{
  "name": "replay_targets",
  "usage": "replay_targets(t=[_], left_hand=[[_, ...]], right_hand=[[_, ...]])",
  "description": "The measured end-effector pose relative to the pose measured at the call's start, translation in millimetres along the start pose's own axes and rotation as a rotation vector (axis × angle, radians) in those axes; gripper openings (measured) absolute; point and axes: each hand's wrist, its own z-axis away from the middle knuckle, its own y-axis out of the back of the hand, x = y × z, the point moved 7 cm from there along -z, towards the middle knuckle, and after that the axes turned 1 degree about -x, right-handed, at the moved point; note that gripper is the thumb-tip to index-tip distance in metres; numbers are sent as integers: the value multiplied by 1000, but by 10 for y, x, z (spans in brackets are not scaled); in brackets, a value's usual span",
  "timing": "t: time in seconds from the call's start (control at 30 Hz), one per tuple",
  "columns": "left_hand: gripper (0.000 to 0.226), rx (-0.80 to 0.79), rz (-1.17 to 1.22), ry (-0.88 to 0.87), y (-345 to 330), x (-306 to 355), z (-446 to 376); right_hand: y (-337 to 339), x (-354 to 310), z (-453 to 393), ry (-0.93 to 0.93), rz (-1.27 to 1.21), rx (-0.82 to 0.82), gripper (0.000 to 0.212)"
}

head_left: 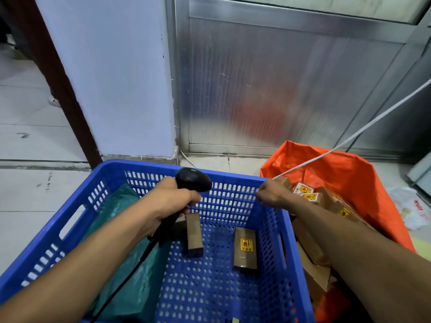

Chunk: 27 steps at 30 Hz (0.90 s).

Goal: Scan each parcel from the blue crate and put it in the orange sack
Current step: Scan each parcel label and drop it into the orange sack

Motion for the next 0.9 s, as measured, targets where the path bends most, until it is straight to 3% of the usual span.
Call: replay_targets(t=[0.1,0.27,0.33,0.5,0.57,0.7,0.83,0.9], left_hand=[[3,8,-2,-5,86,-21,12],[2,26,24,-33,202,44,31],[5,28,25,-48,229,68,14],[12,34,35,-55,267,44,-20],[25,47,32,-60,289,31,-27],[20,53,37,-59,340,25,-42],[46,41,62,-53,374,33,-63],[42,29,65,-51,383,39,-86]], right_hand=[[-530,-304,20,75,146,-148,13],[-1698,-570,69,129,143,-352,11],[-2112,-627,74,112,168,-409,20],[-2734,-716,42,55,274,-423,49],[-2869,-721,-8,8,284,-390,55],[-3125,-654,-176,-92,263,-415,57],[-3208,-638,-315,-153,213,-427,57],[-3239,-623,-364,-157,171,-422,56]])
